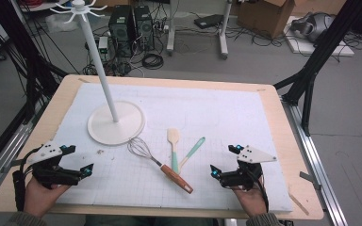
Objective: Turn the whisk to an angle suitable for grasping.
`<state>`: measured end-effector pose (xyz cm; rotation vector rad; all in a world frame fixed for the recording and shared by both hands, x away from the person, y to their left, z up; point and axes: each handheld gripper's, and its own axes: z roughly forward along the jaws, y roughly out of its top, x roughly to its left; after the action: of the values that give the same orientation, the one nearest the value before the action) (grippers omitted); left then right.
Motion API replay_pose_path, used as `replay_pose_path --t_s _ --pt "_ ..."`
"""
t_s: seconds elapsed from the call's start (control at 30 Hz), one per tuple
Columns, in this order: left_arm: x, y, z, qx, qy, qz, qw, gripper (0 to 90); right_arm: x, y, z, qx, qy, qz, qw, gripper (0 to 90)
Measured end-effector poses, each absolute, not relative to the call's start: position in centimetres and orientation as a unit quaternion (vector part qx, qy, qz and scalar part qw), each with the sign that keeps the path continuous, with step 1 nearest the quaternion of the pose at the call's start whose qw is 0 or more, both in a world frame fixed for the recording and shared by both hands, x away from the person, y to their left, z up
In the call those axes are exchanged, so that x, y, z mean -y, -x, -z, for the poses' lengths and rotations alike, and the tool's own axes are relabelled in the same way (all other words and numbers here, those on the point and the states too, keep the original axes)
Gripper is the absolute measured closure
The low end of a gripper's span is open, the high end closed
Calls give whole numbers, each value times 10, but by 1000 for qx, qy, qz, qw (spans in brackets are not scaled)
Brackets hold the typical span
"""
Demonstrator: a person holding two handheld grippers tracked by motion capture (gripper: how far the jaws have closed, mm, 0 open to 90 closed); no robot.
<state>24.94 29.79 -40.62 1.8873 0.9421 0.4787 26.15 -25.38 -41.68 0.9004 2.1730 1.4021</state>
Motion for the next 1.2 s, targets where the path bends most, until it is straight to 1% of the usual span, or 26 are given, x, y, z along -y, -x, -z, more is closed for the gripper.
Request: replay_pose_path --t_s 0.5,0.7,0.77,0.8,0.83,0.93,0.97,1.0,1.03,1.13,1.17,1.2 --pt "-297 -247 406 -376 -774 -194 471 17 249 -260 415 -776 -318 -508 197 16" --pt "-297 -246 406 -378 -772 -193 473 17 248 -260 413 -773 -321 -514 187 27" --pt "-297 -246 406 -378 -772 -194 473 17 248 -258 411 -775 -317 -515 184 127" --pt "-297 -246 406 -378 -773 -193 472 17 249 -258 410 -777 -312 -515 183 213" --pt "-297 -246 406 -379 -772 -192 473 17 249 -258 410 -777 -312 -515 183 213" --pt "-297 -246 407 -378 -772 -192 473 17 249 -258 409 -785 -308 -509 173 294" --pt "-297 -246 407 -378 -772 -192 473 17 249 -258 409 -785 -308 -509 173 294" --pt "-297 -246 407 -378 -773 -193 473 17 250 -259 408 -785 -307 -511 168 320" --pt "-297 -247 407 -378 -772 -193 473 17 248 -258 405 -789 -299 -510 167 383" --pt "-297 -247 407 -378 -773 -191 472 17 245 -257 398 -794 -290 -508 165 462" --pt "-297 -247 407 -378 -773 -191 472 17 245 -257 398 -794 -290 -508 165 462" --pt "-297 -247 407 -379 -772 -191 472 17 242 -256 395 -797 -286 -507 159 509"
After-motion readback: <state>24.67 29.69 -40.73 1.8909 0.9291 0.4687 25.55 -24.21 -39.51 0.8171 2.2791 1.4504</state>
